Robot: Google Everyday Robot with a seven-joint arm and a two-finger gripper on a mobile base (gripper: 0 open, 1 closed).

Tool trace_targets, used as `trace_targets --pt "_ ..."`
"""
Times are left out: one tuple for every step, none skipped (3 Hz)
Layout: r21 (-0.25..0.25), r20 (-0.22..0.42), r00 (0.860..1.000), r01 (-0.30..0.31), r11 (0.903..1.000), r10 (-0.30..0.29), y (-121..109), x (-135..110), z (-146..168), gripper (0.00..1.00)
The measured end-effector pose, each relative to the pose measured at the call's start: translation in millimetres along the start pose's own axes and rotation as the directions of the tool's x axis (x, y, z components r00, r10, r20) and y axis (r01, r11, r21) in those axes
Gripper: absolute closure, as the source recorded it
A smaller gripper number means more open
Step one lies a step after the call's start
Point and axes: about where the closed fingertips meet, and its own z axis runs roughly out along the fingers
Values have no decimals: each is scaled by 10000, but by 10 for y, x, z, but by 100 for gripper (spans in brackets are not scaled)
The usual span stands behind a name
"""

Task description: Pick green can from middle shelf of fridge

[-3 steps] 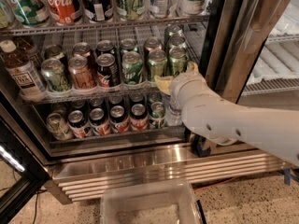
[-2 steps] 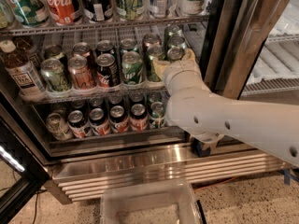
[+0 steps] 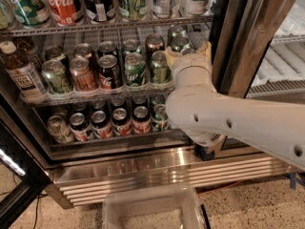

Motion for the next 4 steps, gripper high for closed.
trace_targets --pt "32 -565 9975 426 9991 -424 -173 223 -98 32" --pt "-226 -1022 9924 664 9975 -684 -201 403 -173 33" --pt "-226 -1022 9924 665 9975 -684 -165 394 -179 35" --pt "-247 -1112 9912 695 9973 -718 -149 435 -185 35"
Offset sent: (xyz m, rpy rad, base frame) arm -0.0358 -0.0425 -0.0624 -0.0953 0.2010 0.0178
